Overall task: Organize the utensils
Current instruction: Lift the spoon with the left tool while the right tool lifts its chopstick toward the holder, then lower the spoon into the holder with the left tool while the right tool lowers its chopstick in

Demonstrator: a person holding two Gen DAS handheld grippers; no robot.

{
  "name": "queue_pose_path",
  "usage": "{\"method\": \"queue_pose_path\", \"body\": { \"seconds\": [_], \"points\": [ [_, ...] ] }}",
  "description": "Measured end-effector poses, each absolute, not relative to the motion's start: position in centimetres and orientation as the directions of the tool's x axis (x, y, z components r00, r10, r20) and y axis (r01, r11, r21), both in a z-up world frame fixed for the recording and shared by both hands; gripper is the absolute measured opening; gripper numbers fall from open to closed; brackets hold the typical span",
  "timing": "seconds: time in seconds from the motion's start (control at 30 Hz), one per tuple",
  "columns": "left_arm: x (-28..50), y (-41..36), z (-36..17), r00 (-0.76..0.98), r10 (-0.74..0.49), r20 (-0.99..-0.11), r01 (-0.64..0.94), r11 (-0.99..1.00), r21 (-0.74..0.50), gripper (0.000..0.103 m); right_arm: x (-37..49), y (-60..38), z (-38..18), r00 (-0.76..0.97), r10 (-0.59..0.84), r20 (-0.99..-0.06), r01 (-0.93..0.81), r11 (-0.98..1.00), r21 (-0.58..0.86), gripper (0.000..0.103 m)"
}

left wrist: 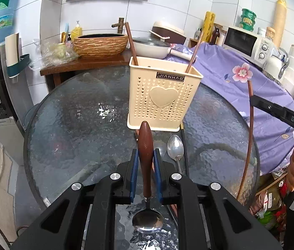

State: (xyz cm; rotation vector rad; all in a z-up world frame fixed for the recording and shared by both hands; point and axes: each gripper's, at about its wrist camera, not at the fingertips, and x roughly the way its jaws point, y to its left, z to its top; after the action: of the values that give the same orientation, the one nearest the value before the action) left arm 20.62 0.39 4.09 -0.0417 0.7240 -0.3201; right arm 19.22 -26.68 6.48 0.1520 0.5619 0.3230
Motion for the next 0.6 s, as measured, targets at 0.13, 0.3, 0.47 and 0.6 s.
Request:
{"method": "queue_pose_path", "body": {
  "seconds": [0.13,0.3,0.47,0.6],
  "points": [
    [20.2,0.8,5.0,0.717,-0.309,-0.624,0.277,0.949,-0.152,0.014,17.9,-26.6,7.7,0.803,0.359,-0.477,-0.288,0.933,0.217,0.007],
    [20.2,0.9,5.9,0.731,-0.309,-0.608,0.281,0.949,-0.144,0.014,17.2,-26.5,8.9,0.811,0.366,-0.456,-0.307,0.93,0.2,0.007],
    [20.7,0.6,6.5,0.735,-0.315,-0.6,0.29,0.947,-0.142,0.014,17.2,-26.4,9.4,0.813,0.367,-0.452,-0.31,0.93,0.199,0.007],
    [21.1,0.6,7.2,0.741,-0.317,-0.592,0.292,0.946,-0.142,0.014,17.6,-26.3,9.8,0.81,0.376,-0.451,-0.316,0.926,0.206,0.007]
  ]
}}
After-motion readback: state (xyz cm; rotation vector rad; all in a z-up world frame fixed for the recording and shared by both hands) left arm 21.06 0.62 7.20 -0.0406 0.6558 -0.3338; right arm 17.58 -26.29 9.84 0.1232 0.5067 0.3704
